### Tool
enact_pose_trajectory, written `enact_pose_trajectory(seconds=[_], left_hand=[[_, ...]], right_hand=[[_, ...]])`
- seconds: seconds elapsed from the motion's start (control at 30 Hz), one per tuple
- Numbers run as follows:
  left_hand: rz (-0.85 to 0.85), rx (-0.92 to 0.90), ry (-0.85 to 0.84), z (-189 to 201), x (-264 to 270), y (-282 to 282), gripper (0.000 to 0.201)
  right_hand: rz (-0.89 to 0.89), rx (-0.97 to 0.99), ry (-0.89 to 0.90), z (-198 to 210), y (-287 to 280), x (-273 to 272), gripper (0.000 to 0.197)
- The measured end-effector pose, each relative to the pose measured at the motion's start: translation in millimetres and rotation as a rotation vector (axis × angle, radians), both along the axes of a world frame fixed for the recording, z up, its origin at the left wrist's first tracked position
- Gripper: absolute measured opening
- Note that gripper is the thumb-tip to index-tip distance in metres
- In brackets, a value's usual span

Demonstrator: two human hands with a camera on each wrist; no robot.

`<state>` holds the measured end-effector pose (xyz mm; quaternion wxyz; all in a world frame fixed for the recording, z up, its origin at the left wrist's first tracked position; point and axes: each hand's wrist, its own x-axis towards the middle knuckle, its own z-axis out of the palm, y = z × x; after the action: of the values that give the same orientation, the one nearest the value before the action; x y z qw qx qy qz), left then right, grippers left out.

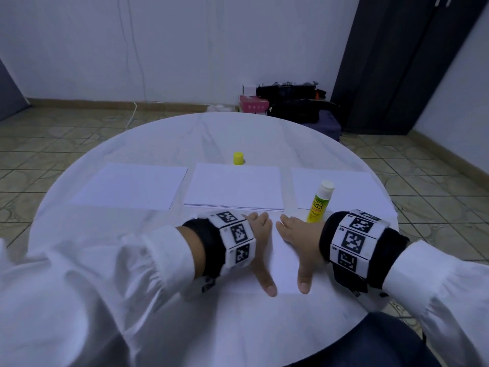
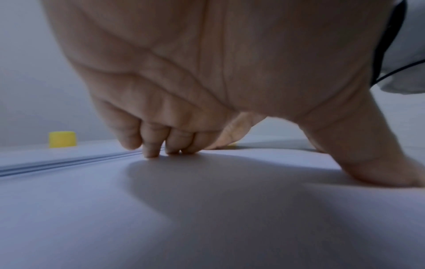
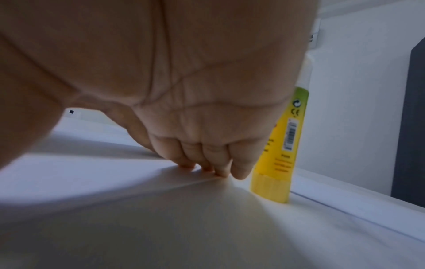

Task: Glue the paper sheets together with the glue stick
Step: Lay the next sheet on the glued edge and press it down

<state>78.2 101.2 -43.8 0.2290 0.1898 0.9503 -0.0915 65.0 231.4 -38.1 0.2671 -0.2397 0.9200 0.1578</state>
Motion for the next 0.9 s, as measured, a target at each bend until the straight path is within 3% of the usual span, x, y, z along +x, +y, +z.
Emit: enact_pose_trajectory(seconds=[0.3,0.67,0.8,0.9], left_hand=[[0.158,-0.087,-0.079,-1.1,9.7,-102.0,0.149],[0.225,-0.061,-0.014,-1.3,11.9,-110.2,0.142],[0.280,0.039,0.034,-1.8,10.0,-108.7,0.136],[0.357,0.221,0.023,-1.9,9.9,-109.3,0.136]], right_hand=[[-0.010,-0.021,-0.036,7.7,0.8,2.4,0.118],[-0.016,-0.014,-0.022,7.5,-0.2,3.5,0.117],[-0.018,0.002,-0.025,8.7,-2.7,4.2,0.118],[-0.029,-0.011,-0.019,9.9,-3.4,4.7,0.116]])
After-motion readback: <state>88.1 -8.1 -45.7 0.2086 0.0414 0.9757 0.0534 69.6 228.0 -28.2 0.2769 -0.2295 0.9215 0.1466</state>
